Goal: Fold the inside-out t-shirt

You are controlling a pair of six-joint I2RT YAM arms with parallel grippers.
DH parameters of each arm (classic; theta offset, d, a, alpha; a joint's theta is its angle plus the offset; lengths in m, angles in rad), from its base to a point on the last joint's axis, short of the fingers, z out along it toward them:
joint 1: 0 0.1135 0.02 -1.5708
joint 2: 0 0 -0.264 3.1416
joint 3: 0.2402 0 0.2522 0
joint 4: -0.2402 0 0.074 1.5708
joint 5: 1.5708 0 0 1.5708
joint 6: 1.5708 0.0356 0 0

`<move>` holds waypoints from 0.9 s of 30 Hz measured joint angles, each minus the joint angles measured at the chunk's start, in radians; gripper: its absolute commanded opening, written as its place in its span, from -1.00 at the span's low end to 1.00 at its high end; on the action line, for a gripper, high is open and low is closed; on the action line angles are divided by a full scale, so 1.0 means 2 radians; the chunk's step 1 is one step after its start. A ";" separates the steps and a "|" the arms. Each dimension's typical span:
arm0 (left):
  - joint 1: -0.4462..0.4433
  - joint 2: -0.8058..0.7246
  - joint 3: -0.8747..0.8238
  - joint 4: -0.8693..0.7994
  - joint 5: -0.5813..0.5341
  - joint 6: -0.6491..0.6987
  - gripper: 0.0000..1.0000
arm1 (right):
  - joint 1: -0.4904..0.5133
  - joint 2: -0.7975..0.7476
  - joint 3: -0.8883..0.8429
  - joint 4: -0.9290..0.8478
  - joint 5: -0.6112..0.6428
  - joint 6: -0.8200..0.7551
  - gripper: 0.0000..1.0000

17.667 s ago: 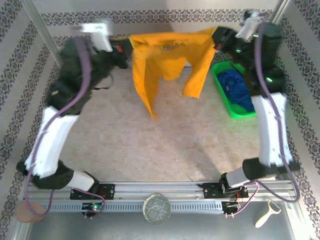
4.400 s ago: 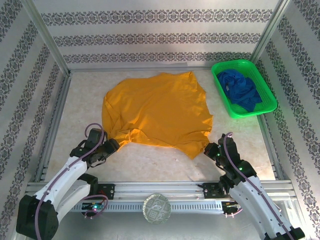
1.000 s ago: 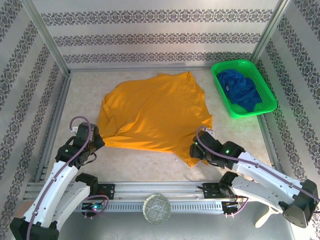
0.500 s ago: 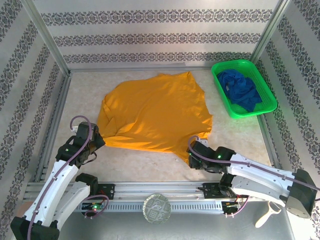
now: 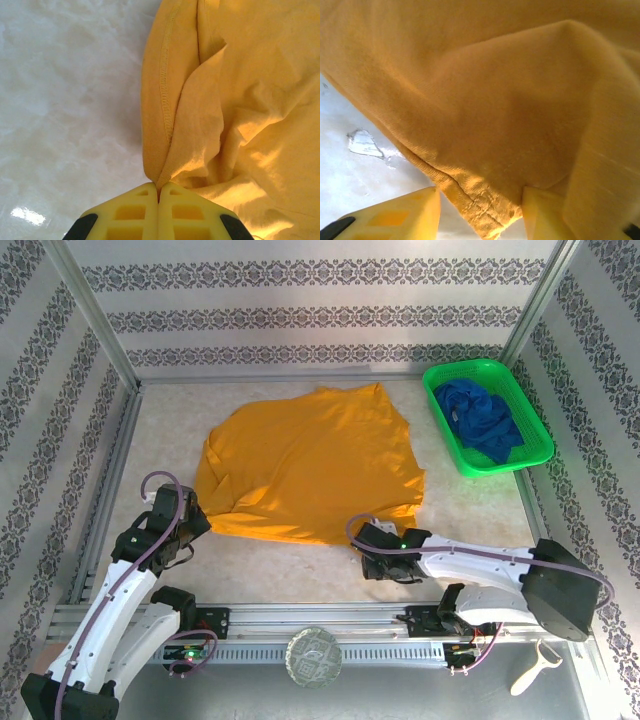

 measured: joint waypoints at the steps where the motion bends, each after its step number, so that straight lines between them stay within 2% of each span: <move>1: 0.000 0.000 0.000 0.000 0.001 0.000 -1.00 | 0.000 0.002 0.000 0.003 0.000 0.001 -0.64; 3: 0.001 0.000 0.000 0.000 0.001 0.000 -1.00 | 0.000 0.001 -0.001 0.010 0.001 0.001 -0.98; 4: 0.002 0.000 0.000 0.000 0.002 0.000 -1.00 | 0.000 -0.003 -0.001 0.011 0.000 0.000 -1.00; 8: 0.008 0.000 0.000 0.000 0.002 0.000 -1.00 | -0.009 -0.051 0.004 -0.014 0.000 -0.009 -1.00; 14: 0.042 0.018 0.000 0.010 0.003 0.012 -1.00 | -0.092 -0.125 0.109 -0.080 -0.006 -0.068 -1.00; 18: 0.054 0.044 0.000 0.023 0.012 0.017 -1.00 | -0.138 -0.121 0.175 -0.095 -0.015 -0.119 -1.00; 27: 0.056 0.047 -0.007 0.039 0.027 0.019 -1.00 | -0.185 -0.064 0.241 -0.137 -0.042 -0.207 -1.00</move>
